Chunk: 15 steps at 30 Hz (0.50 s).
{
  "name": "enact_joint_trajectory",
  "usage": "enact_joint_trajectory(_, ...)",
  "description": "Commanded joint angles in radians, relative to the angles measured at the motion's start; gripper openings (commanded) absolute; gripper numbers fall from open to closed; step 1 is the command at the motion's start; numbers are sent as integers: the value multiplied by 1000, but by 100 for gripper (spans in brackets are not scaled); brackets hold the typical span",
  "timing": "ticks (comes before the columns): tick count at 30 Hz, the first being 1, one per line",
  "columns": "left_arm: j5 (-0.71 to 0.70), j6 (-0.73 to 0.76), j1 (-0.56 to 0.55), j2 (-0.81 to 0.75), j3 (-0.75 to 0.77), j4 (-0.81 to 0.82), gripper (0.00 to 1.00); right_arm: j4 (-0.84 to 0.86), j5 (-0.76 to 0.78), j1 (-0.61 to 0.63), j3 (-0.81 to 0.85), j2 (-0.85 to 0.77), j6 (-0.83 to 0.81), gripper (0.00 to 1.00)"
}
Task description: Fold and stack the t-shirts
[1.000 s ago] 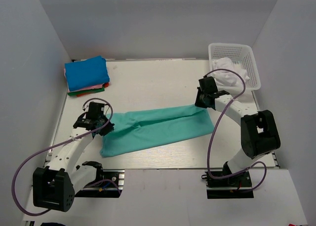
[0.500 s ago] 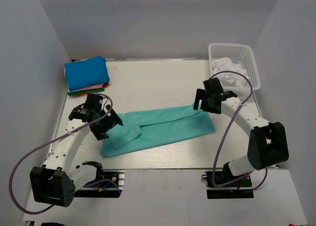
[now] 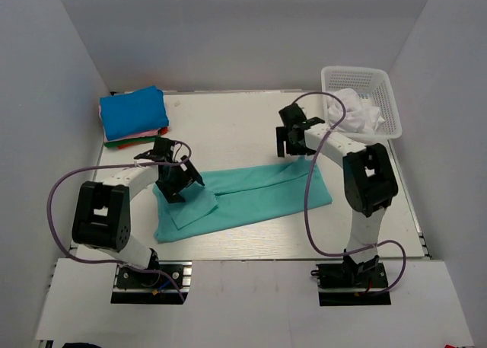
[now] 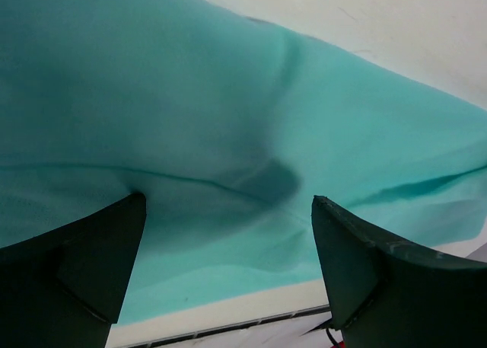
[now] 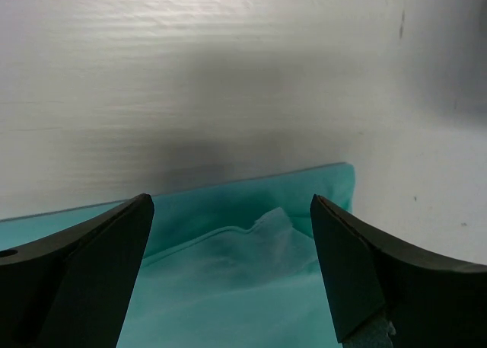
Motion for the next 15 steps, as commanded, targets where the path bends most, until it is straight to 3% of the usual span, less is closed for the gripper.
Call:
enact_joint_trajectory(1,45,8,-3,49,-5,81,100,-169,195,-5,53,59,58,90)
enact_joint_trajectory(6,36,-1,10,69,-61,81,100,-185,196,-8,-8,69,148,90)
enact_joint_trajectory(15,-38,-1,10,100,-64,24,100,-289,353,-26,-185,-114,280,90)
